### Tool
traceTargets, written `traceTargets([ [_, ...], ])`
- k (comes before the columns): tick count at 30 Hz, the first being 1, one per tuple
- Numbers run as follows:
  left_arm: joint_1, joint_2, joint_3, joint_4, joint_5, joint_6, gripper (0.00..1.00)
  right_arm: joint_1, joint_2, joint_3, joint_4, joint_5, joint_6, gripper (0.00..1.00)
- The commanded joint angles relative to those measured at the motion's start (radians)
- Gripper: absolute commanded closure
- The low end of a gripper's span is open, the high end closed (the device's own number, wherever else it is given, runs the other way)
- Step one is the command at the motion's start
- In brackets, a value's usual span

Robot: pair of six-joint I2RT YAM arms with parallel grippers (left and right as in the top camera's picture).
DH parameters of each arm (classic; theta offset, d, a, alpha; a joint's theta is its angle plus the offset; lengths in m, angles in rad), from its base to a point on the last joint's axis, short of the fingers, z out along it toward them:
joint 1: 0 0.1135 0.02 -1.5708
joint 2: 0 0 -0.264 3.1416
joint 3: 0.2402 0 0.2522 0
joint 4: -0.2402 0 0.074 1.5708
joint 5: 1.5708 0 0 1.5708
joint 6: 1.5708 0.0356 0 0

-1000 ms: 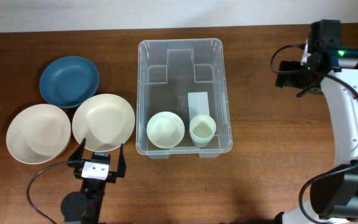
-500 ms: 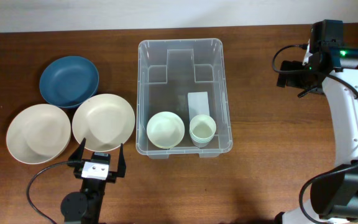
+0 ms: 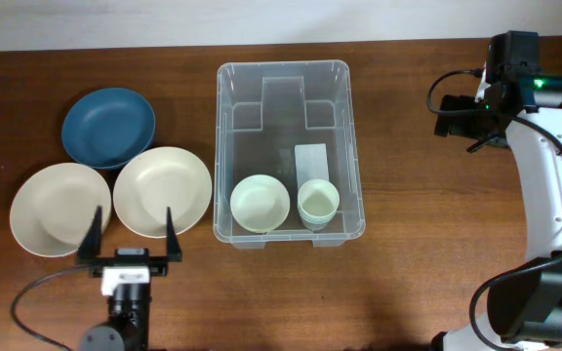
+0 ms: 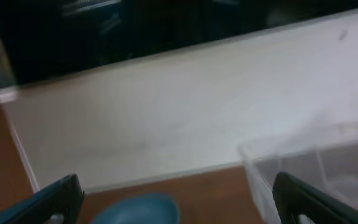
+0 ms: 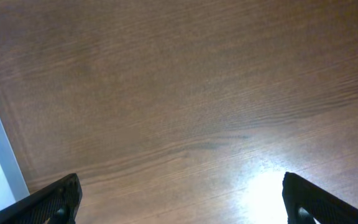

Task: Pack container

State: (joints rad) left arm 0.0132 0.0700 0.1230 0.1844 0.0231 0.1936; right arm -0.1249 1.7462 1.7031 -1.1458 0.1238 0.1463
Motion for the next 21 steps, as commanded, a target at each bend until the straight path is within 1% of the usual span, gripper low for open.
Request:
traceTargets([
  [1, -0.003, 0.179, 0.282, -0.058, -0.076, -0.019, 0.01, -0.006, 0.011, 0.002, -0.001, 0.012, 0.005, 0.01],
  [5, -0.004, 0.413, 0.549, -0.14, -0.06, -0.02, 0.01, -0.006, 0.011, 0.002, -0.001, 0.012, 0.005, 0.01],
  [9, -0.004, 0.636, 0.797, -0.292, 0.034, -0.02, 0.01, -0.006, 0.011, 0.002, -0.001, 0.012, 0.005, 0.01],
  [11, -0.004, 0.722, 0.875, -0.336, 0.071, -0.02, 0.01, -0.006, 0.011, 0.002, -0.002, 0.012, 0.005, 0.01],
  [13, -0.004, 0.782, 0.907, -0.339, 0.071, -0.02, 0.01, -0.006, 0.011, 0.002, -0.002, 0.012, 0.005, 0.01],
  [18, -0.004, 0.875, 0.909, -0.364, 0.093, -0.02, 0.01, -0.006, 0.011, 0.002, -0.001, 0.012, 0.005, 0.01],
  [19, -0.003, 0.887, 0.909, -0.386, 0.079, -0.02, 0.01, -0.006, 0.011, 0.002, -0.001, 0.012, 0.005, 0.01],
  [21, -0.003, 0.915, 0.909, -0.394, 0.001, -0.021, 0.01, -0.006, 0.011, 0.002, -0.001, 0.012, 0.005, 0.01],
])
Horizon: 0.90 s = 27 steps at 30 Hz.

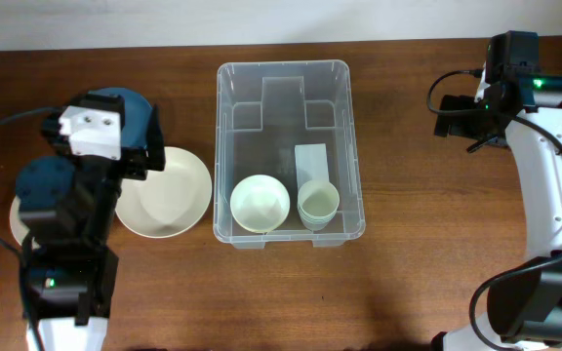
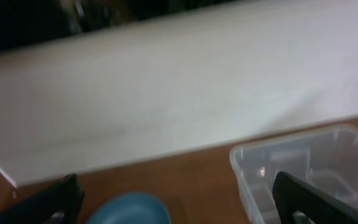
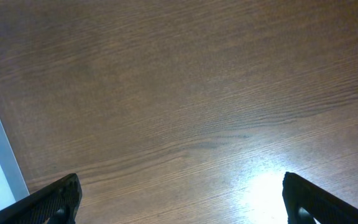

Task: Pack container

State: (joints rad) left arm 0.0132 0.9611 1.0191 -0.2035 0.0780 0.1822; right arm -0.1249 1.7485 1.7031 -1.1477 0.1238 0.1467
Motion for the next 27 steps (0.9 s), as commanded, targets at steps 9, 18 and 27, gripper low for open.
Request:
traceTargets([
  [9, 0.158, 0.143, 0.013, -0.159, -0.438, -0.475, 0.01, -0.006, 0.008, 0.002, 0.001, 0.012, 0.005, 0.01],
  [18, 0.51, 0.304, 0.013, -0.298, -0.219, -0.656, 0.01, -0.006, 0.008, 0.002, 0.001, 0.012, 0.005, 0.01],
  [27, 0.686, 0.456, 0.013, -0.371, -0.174, -0.671, 0.01, -0.006, 0.008, 0.002, 0.001, 0.012, 0.005, 0.01],
])
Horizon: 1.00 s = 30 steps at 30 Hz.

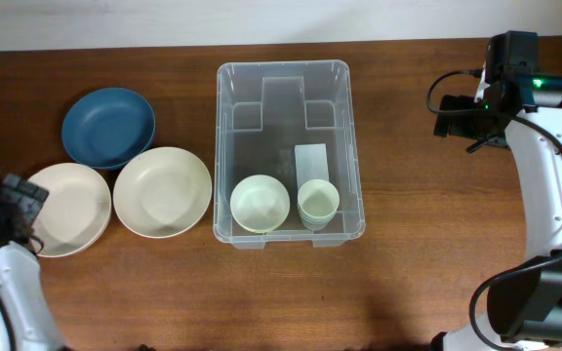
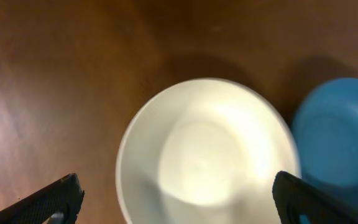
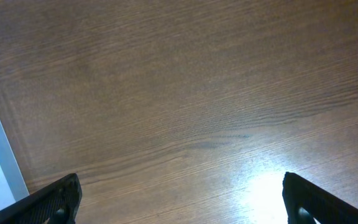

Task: Pack container

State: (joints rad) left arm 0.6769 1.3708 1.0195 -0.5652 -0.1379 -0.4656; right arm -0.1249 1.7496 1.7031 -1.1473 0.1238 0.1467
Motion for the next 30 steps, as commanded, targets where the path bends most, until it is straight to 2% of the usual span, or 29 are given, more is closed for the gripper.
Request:
traceTargets([
  [1, 0.028, 0.062, 0.012, -0.011, 0.041, -0.024, 0.01, -0.006, 0.007, 0.002, 0.0, 0.012, 0.005, 0.01],
  [7, 0.058, 0.154, 0.012, -0.011, 0.061, -0.023, 0.01, -0.006, 0.007, 0.002, 0.0, 0.012, 0.005, 0.01],
  [11, 0.064, 0.21, 0.012, -0.012, 0.087, 0.023, 0.01, -0.006, 0.007, 0.002, 0.0, 0.012, 0.004, 0.01],
  [15, 0.088, 0.242, 0.011, -0.012, 0.087, 0.079, 0.09, -0.006, 0.007, 0.002, 0.0, 0.012, 0.005, 0.01],
  [24, 0.12, 0.313, 0.008, 0.008, 0.091, 0.147, 0.09, -0.006, 0.007, 0.002, 0.0, 0.012, 0.005, 0.01],
  [30, 0.12, 0.385, 0.007, 0.052, 0.095, 0.146, 0.11, -0.006, 0.007, 0.002, 0.0, 0.012, 0.005, 0.01],
])
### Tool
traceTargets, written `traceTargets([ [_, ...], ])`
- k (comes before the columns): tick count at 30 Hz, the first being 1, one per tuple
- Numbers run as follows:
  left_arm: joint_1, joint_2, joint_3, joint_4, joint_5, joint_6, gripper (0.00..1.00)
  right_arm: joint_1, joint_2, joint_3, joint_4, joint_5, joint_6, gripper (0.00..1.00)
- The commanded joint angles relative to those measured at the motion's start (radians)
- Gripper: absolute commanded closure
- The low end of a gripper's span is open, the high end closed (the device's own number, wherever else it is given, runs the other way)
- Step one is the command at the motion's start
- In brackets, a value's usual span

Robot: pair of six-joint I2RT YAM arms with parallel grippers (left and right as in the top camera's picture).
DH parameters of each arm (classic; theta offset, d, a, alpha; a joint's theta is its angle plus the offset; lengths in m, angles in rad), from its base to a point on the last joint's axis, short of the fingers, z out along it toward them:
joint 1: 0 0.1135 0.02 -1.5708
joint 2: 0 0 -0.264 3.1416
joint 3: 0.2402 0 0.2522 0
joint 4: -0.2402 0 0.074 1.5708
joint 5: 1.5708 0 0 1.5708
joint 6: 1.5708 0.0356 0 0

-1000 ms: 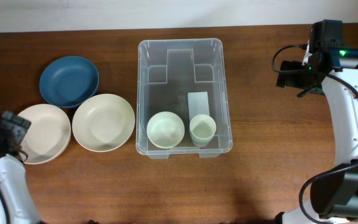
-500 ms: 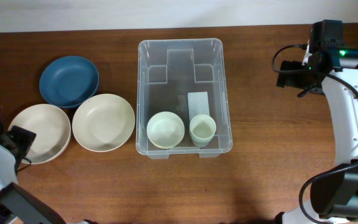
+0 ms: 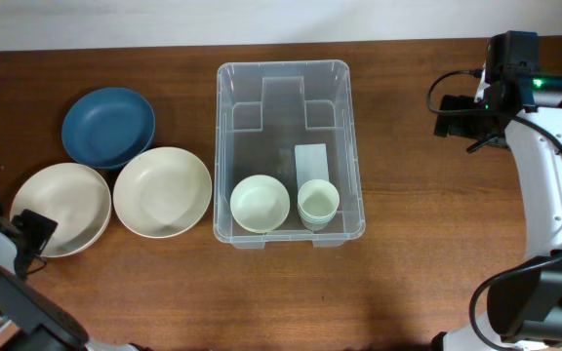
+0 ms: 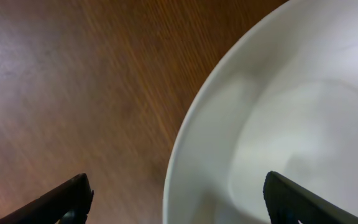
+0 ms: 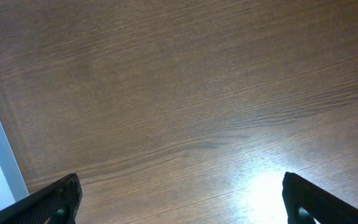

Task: Pack container

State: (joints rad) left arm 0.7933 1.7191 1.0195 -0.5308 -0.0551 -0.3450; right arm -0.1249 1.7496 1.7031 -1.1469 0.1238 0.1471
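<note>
A clear plastic container [image 3: 349, 146] stands mid-table, holding a pale green bowl [image 3: 260, 203] and stacked cups [image 3: 317, 203]. Left of it lie a blue plate [image 3: 108, 127] and two cream plates, the left one [image 3: 61, 210] and the right one [image 3: 162, 191]. My left gripper [image 4: 180, 204] is open and hangs low over the left cream plate's [image 4: 291, 124] outer rim, one finger [image 4: 67, 199] over wood, the other [image 4: 297, 199] over the plate. My right gripper [image 5: 179, 199] is open above bare wood at the far right.
A white label [image 3: 310, 158] lies on the container's floor. The container's wall shows at the left edge of the right wrist view. My right arm [image 3: 544, 146] runs along the table's right side.
My left gripper was higher, with the whole left cream plate in its view. Now it is much closer, at that plate's outer rim. The right arm and all dishes are unmoved.
My left arm stood at the front edge, gripper open, camera facing the back wall. Then it was raised high over the blue and left cream plates. Then it was at the table's left edge looking down on the left cream plate, and now low at its rim.
</note>
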Motion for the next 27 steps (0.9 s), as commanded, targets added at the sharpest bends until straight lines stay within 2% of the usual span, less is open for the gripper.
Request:
traceTargets([
  [1, 0.003, 0.042, 0.007, 0.025, 0.011, 0.026, 0.16, -0.006, 0.007, 0.002, 0.0, 0.012, 0.004, 0.01],
  [3, 0.004, 0.043, 0.007, 0.04, 0.011, 0.026, 0.24, -0.006, 0.007, 0.002, 0.0, 0.012, 0.004, 0.01],
  [7, 0.004, 0.042, 0.007, 0.059, 0.011, 0.026, 0.51, -0.006, 0.007, 0.002, 0.0, 0.012, 0.004, 0.01],
  [27, 0.004, 0.091, 0.006, 0.093, -0.024, 0.026, 0.52, -0.006, 0.007, 0.002, 0.0, 0.012, 0.004, 0.01],
])
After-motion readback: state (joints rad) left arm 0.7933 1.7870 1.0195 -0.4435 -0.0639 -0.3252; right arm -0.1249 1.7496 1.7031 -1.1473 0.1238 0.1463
